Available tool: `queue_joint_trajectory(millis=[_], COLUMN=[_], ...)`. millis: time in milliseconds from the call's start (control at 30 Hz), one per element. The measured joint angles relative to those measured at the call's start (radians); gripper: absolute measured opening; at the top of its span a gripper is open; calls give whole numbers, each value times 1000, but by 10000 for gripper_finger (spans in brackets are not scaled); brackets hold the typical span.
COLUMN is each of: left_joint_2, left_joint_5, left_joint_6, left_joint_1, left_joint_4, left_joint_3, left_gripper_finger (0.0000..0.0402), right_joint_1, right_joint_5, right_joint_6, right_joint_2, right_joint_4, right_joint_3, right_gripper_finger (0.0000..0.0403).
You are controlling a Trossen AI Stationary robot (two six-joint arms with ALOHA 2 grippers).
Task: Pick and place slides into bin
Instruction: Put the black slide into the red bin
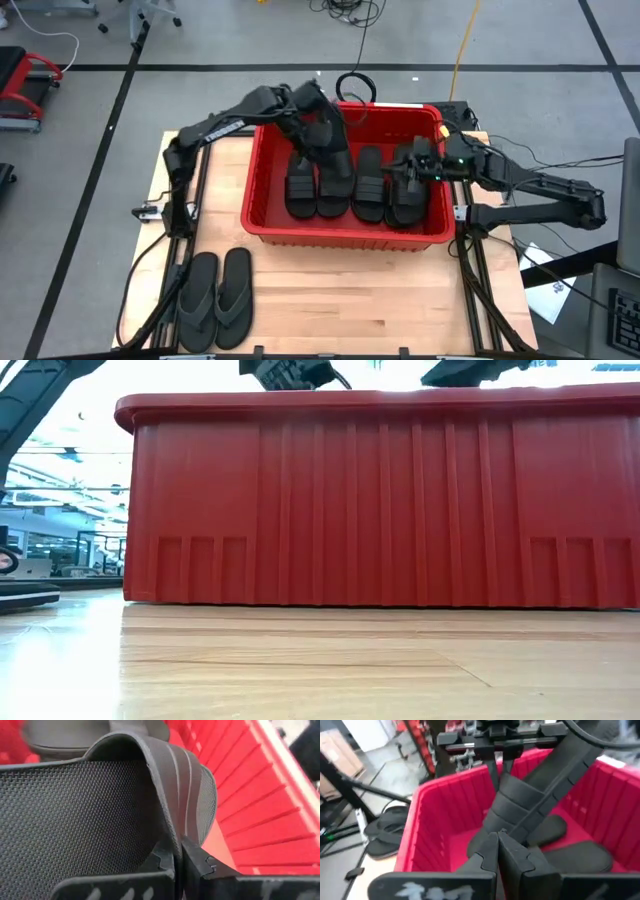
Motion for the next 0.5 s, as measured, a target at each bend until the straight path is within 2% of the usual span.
queue_joint_trajectory(millis=[100,233,333,500], left_joint_2=[30,39,39,39], left_joint_5=[-7,-80,-104,-180], left_joint_6=[30,52,35,29], left_joint_1=[-11,-35,-50,-62], left_joint_4=[-2,3,2,2], left_joint_3=[5,7,7,7], left_gripper_finger=[0,0,0,0], right_joint_1=[-71,-149,-175,-186], right_joint_5=[-94,-164,-180,-270], right_joint_6=[-25,-134,-223,-324], right_joint_2=[63,179,255,322], right_joint_4=[-72,-174,-187,-171], right_joint_3=[52,138,173,223], right_gripper_finger=[0,0,0,3])
